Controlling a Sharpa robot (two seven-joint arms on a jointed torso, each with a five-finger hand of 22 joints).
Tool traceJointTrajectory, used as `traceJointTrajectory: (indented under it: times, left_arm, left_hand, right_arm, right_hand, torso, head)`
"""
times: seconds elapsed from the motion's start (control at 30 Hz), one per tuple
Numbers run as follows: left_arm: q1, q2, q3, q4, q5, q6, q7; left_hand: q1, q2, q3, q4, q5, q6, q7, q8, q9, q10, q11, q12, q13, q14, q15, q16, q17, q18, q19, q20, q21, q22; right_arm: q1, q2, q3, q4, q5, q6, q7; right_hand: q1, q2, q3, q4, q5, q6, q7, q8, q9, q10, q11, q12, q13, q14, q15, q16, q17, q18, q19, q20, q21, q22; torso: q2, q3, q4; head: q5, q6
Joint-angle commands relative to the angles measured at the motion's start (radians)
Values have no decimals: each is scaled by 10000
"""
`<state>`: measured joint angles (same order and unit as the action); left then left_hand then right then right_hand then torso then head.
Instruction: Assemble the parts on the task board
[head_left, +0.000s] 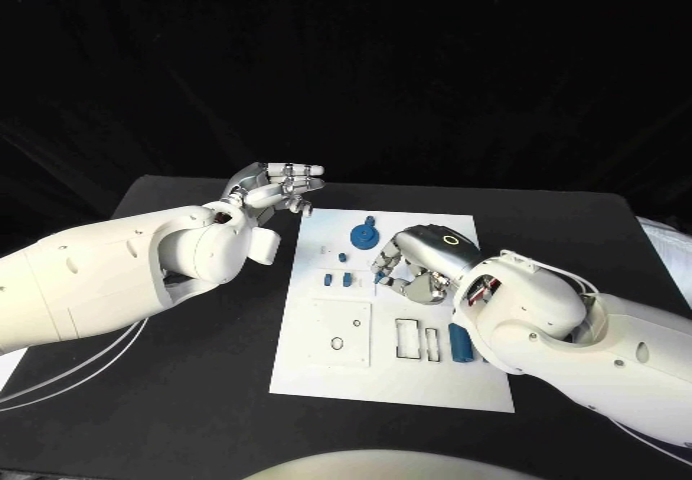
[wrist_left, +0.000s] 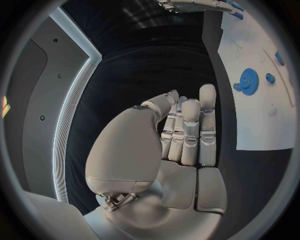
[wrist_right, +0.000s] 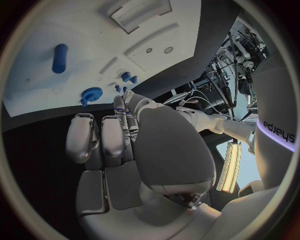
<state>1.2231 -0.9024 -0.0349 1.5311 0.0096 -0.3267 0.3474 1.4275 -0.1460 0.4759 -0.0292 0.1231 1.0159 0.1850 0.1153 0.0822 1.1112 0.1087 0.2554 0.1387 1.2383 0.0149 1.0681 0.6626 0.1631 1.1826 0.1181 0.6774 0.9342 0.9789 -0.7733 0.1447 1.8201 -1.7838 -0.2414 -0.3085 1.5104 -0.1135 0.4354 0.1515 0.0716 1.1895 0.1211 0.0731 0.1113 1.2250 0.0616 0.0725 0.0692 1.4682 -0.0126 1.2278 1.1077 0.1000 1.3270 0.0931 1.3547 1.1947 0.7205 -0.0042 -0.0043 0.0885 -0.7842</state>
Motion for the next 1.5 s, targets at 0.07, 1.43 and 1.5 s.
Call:
traceJointTrajectory:
  times: [0.07, 1.43, 1.5]
  left_arm:
    - [3, 39, 6, 16, 44, 210, 30]
    - [3, 106, 6, -7, 44, 308, 1]
    - [3, 108, 6, -11, 44, 315, -3]
  left_hand:
    - [19, 54, -73, -3, 3, -30, 6, 31, -14, -66, -32, 48, 13, -42, 22, -41, -9, 171, -61, -28, -30, -8]
    - [4, 80, -126, -2, -1, -59, 20, 37, -23, -117, -15, 84, 21, -65, 38, -54, -51, 170, -73, -17, -73, -35]
    - [4, 80, -126, -2, -1, -59, 20, 37, -23, -117, -15, 84, 21, -65, 38, -54, -51, 170, -73, -17, -73, -35]
  right_arm:
    - [-252, 260, -103, -99, -337, 181, 169]
    - [-725, 1029, -457, -767, -550, 837, 168]
    - [-725, 1047, -465, -811, -562, 862, 150]
  right_hand:
    - [-116, -16, 63, -32, 22, 11, 22, -2, 11, 42, 34, -57, -16, 320, -28, 45, -15, -169, 55, -10, 34, -11]
    - [-194, -22, 133, -149, 148, -26, 65, -35, 16, 13, 68, -74, -37, 312, -3, 54, -38, -158, 11, 7, 19, -49]
    - [-194, -22, 133, -149, 148, -26, 65, -35, 16, 13, 68, -74, -37, 312, -3, 54, -38, -158, 11, 7, 19, -49]
  torso:
    - [9, 9, -16]
    - [11, 10, -10]
    - [10, 10, -8]
  head:
    - [333, -112]
    - [502, -372]
    - [502, -377]
